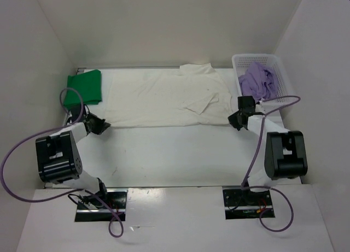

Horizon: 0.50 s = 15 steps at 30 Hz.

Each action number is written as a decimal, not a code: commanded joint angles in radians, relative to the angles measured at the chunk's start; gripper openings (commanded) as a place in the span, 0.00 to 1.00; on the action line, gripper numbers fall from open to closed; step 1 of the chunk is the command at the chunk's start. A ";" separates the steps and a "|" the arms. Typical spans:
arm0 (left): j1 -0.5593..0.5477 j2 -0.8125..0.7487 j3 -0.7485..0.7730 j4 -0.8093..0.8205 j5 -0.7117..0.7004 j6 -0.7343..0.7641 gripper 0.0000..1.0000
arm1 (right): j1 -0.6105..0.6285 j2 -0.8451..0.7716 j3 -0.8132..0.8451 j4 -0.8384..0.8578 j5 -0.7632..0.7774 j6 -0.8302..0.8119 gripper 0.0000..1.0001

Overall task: Fold and stack the t-shirts
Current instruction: Fold the flattened tshirt in 1/3 of the way

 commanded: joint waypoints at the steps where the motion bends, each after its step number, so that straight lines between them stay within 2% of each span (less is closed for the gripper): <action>1: 0.024 -0.101 -0.048 -0.088 0.006 0.060 0.00 | -0.015 -0.171 -0.079 -0.118 0.003 -0.021 0.01; 6: 0.120 -0.233 -0.077 -0.261 0.060 0.137 0.00 | -0.153 -0.408 -0.194 -0.287 -0.104 -0.070 0.00; 10: 0.159 -0.400 -0.130 -0.400 0.109 0.151 0.00 | -0.153 -0.464 -0.171 -0.393 -0.195 -0.027 0.00; 15: 0.159 -0.461 -0.131 -0.530 0.151 0.125 0.02 | -0.119 -0.524 -0.082 -0.589 -0.184 -0.037 0.00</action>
